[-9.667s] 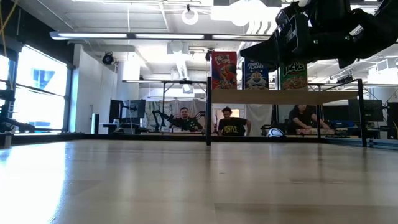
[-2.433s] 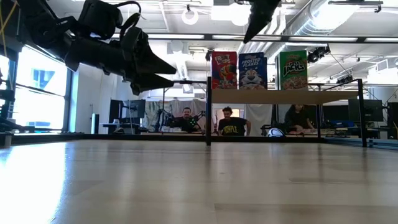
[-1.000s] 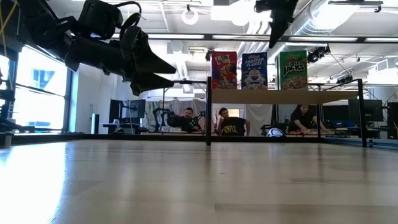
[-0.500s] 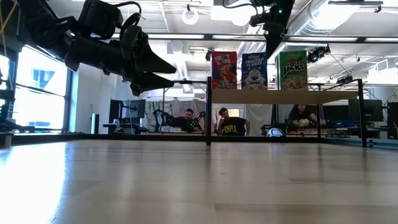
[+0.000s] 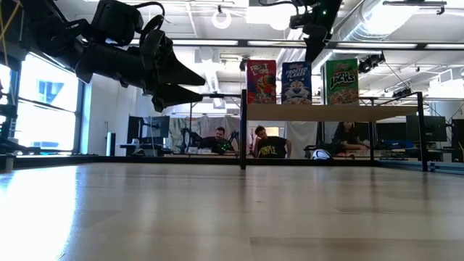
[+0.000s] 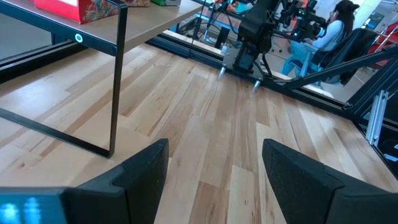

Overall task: Stack cereal on shelf
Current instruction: Put the blue cereal box on the shelf and aligned with the other blue cereal box

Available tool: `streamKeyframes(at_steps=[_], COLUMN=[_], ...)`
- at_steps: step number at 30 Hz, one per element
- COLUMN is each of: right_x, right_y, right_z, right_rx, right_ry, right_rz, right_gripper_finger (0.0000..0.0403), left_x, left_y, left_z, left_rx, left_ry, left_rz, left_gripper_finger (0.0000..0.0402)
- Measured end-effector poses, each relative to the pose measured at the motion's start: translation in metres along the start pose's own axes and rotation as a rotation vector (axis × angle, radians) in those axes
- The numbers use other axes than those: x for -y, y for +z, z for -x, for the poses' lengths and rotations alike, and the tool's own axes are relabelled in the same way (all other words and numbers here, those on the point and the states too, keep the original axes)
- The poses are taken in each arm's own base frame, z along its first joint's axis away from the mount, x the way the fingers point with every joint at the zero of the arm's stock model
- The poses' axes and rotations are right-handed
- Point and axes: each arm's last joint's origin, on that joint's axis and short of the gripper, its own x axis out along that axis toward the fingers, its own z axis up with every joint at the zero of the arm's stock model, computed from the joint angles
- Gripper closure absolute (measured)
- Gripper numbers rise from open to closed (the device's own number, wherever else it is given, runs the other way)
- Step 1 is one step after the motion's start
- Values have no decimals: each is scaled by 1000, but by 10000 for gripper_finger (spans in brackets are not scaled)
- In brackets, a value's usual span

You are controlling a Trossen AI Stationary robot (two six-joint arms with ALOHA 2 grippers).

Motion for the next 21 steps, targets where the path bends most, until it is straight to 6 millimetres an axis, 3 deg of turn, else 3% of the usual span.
streamKeyframes(at_steps=[5, 8, 13, 16, 21], right_x=[0, -3, -20, -30, -37], right_y=[-1, -3, -8, -8, -2], right_z=[3, 18, 37, 37, 20], right_rx=[-6, 41, 124, 99, 16], right_ry=[-32, -46, 197, 256, 232], right_rz=[14, 16, 15, 36, 40], right_gripper_finger=[403, 403, 403, 403, 403], left_x=[0, 0, 0, 0, 0], left_y=[0, 0, 0, 0, 0], left_z=[0, 0, 0, 0, 0], left_rx=[0, 0, 0, 0, 0], left_ry=[0, 0, -1, -1, -1], left_rz=[0, 0, -1, -8, -7], left_gripper_finger=[151, 151, 151, 151, 151])
